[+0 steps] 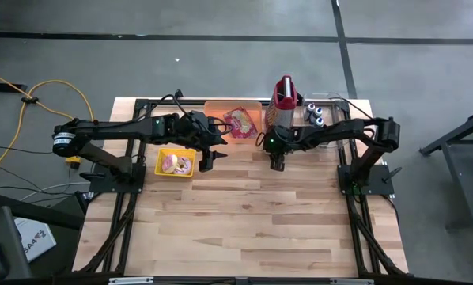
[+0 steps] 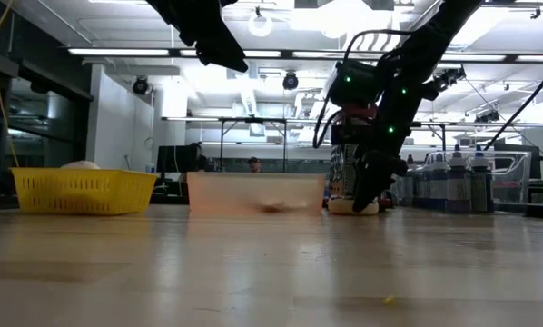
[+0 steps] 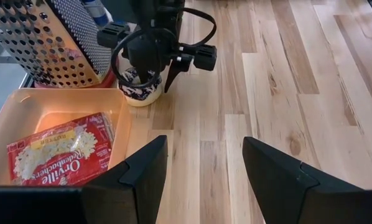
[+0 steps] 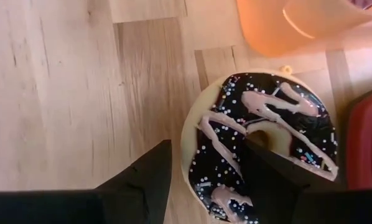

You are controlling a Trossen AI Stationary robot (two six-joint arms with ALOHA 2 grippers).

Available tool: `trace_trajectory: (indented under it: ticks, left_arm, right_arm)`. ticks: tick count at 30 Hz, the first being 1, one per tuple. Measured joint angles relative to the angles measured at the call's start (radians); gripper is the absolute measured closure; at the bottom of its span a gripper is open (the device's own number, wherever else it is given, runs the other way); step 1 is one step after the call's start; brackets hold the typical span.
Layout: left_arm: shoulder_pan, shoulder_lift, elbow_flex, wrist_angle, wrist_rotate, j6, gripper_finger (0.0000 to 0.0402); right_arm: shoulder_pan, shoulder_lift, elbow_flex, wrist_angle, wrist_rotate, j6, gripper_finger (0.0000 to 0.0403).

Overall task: Pick & Place Food Item
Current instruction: Put the black donut into the yellow bin

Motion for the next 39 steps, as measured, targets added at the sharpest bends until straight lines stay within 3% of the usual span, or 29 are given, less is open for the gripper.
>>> trace_trajectory:
  ticks: [8, 21, 30, 39]
  left_arm:
    - [0.000, 0.000, 0.000, 0.000, 0.000, 0.000, 0.0200]
    - [0.000, 0.000, 0.000, 0.000, 0.000, -0.005, 0.0200]
    - [0.000, 0.000, 0.000, 0.000, 0.000, -0.008, 0.0200]
    - [-0.011, 0.000, 0.000, 0.000, 0.013, 0.016, 0.0200]
  right_arm:
    - [0.000, -0.006, 0.000, 0.006, 0.019, 0.000, 0.0232]
    - [0.000, -0.006, 0.000, -0.001, 0.012, 0.006, 0.0305]
    - [0.029, -0.065, -0.001, -0.064, -0.048, 0.059, 0.0309]
    - [0.150, -0.229, -0.001, -0.127, -0.201, 0.218, 0.0309]
